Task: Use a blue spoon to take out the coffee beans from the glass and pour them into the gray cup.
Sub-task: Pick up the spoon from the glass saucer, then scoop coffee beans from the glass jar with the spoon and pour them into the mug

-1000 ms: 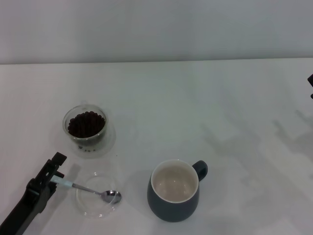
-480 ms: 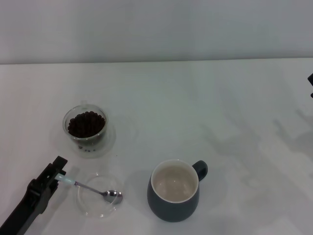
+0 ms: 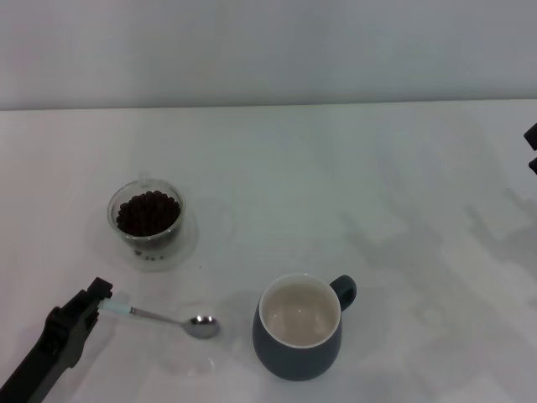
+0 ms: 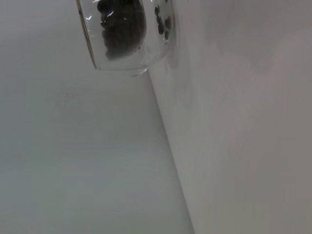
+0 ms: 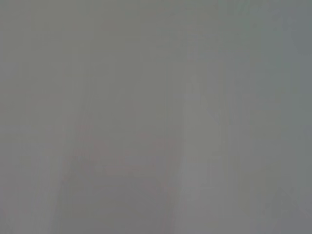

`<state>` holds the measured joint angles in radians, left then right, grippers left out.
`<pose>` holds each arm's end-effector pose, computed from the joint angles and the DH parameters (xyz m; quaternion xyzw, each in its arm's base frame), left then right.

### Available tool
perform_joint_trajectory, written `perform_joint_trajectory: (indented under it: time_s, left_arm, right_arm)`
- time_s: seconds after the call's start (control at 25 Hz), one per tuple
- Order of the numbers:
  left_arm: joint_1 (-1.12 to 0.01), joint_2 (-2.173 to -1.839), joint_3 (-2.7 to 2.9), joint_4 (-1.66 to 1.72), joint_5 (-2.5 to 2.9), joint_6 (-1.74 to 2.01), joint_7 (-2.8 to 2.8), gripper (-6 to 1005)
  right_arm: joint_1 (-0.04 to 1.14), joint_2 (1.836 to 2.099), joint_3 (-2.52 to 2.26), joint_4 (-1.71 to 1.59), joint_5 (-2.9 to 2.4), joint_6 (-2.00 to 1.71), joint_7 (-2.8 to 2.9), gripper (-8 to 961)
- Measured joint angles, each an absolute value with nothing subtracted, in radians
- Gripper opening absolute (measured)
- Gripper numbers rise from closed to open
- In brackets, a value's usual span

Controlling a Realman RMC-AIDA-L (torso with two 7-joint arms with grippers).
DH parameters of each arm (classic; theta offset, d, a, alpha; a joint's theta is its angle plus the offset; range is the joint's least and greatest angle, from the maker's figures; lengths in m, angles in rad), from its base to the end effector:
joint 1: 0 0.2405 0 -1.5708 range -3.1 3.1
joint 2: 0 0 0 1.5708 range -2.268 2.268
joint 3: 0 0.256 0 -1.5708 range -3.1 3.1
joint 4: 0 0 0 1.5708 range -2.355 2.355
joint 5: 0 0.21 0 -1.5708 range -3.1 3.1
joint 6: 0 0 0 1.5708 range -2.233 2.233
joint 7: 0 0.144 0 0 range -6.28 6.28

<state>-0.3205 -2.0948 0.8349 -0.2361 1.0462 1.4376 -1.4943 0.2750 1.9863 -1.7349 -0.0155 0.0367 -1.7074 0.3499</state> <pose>-0.3389 0.2123 -0.0775 -0.4873 -0.6841 -0.5101 0.1855 0.3447 0.2473 0.0442 -0.7168 0.1139 0.4015 0.5585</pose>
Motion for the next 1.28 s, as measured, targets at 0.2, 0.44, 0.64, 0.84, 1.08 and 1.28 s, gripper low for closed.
perform_joint_trajectory:
  time_s: [0.2, 0.44, 0.64, 0.84, 1.08, 1.28]
  left_arm:
    - [-0.323, -2.093, 0.834, -0.235, 1.046, 1.438, -1.505, 164]
    - [-0.324, -2.091, 0.831, -0.23, 1.044, 1.443, -1.509, 127]
    - [-0.324, -2.091, 0.831, -0.228, 1.041, 1.451, -1.508, 127]
    - [-0.324, -2.089, 0.83, -0.22, 1.035, 1.491, -1.5, 127]
    - [-0.304, -2.085, 0.825, -0.173, 1.03, 1.554, -1.508, 127]
    - [-0.263, -2.08, 0.816, -0.078, 1.01, 1.62, -1.538, 127]
  right_arm:
    - [0.275, 1.987, -1.735, -0.015, 0.037, -1.708, 0.348, 780]
    - [0.275, 1.986, -1.735, -0.015, 0.037, -1.709, 0.348, 780]
    - [0.279, 1.983, -1.735, -0.015, 0.037, -1.704, 0.348, 780]
    - [0.284, 1.981, -1.735, -0.015, 0.037, -1.7, 0.348, 780]
    - [0.286, 1.979, -1.735, -0.015, 0.038, -1.7, 0.348, 780]
    - [0.287, 1.979, -1.735, -0.015, 0.039, -1.699, 0.347, 779]
